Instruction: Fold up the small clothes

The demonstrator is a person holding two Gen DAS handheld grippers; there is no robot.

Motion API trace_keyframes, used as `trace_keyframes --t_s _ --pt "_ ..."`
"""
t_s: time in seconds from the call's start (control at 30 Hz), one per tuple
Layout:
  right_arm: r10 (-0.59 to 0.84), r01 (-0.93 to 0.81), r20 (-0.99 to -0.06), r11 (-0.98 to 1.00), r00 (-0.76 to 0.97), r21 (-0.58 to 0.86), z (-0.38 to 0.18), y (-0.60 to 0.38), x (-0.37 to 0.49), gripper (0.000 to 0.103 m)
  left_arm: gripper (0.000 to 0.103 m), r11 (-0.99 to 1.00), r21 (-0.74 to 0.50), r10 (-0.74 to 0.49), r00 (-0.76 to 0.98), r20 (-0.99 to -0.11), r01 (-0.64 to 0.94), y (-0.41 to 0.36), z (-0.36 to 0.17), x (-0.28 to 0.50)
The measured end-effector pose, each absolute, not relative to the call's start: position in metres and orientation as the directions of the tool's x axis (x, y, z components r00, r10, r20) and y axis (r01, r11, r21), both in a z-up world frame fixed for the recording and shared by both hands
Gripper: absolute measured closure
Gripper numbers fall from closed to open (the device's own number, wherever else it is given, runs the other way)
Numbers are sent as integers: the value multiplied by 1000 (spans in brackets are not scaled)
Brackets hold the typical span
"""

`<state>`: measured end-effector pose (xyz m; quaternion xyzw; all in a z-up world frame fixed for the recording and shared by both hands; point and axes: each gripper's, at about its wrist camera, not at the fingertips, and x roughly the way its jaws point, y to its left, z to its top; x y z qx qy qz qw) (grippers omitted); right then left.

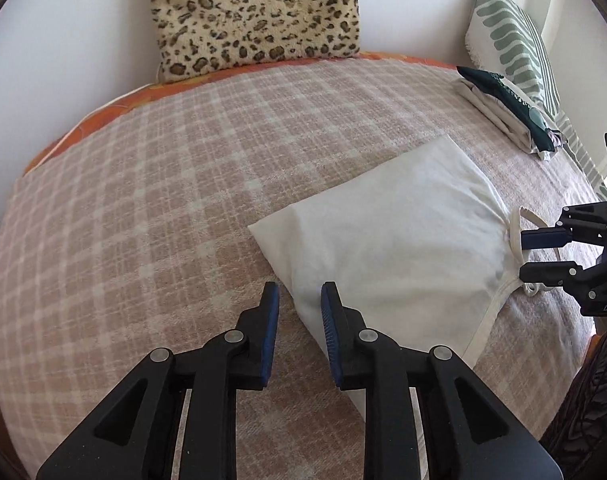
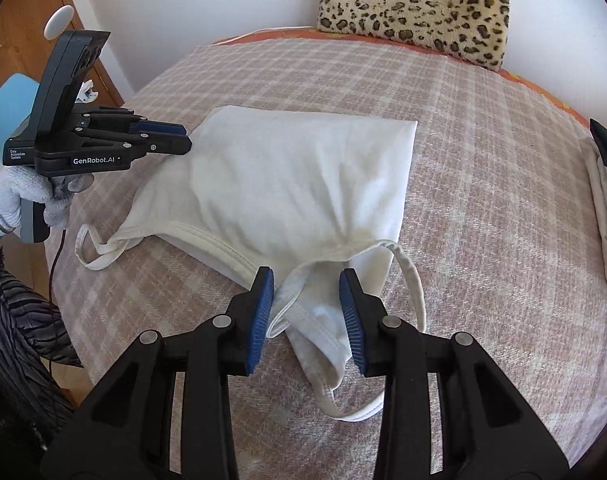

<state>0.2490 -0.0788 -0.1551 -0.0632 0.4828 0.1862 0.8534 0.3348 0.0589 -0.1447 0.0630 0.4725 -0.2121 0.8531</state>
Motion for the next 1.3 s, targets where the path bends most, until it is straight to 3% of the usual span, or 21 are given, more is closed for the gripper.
trace_keyframes --t_s 0.1,0.3,0.53,0.83,0.9,0.93,0.97,1.3 --pt "338 -349 -811 920 477 179 -143 -96 248 68 82 898 -173 -366 467 -805 404 66 -132 330" --pt "426 -265 -705 905 568 333 -112 -127 253 66 82 847 -182 -434 452 -779 499 39 -118 308" --pt "369 -65 -775 917 514 393 -154 -154 289 55 81 861 -238 -440 423 -792 450 44 -128 316" --pt "395 -126 -818 917 418 379 -172 -133 285 55 81 889 -270 -423 437 -794 370 62 -130 331" --pt "385 -144 -826 923 412 358 -172 -131 279 55 69 894 -282 -422 445 -790 348 68 -128 336" --pt "379 -147 -833 925 404 349 -173 -131 274 55 54 896 -293 -425 451 -785 334 72 -128 339" --pt "382 -147 -834 924 398 352 -174 -132 272 55 50 897 -306 -429 456 -780 320 77 -127 341" --pt "565 -84 -735 810 374 580 -189 -165 263 55 50 857 -488 -510 396 -764 164 103 -153 369"
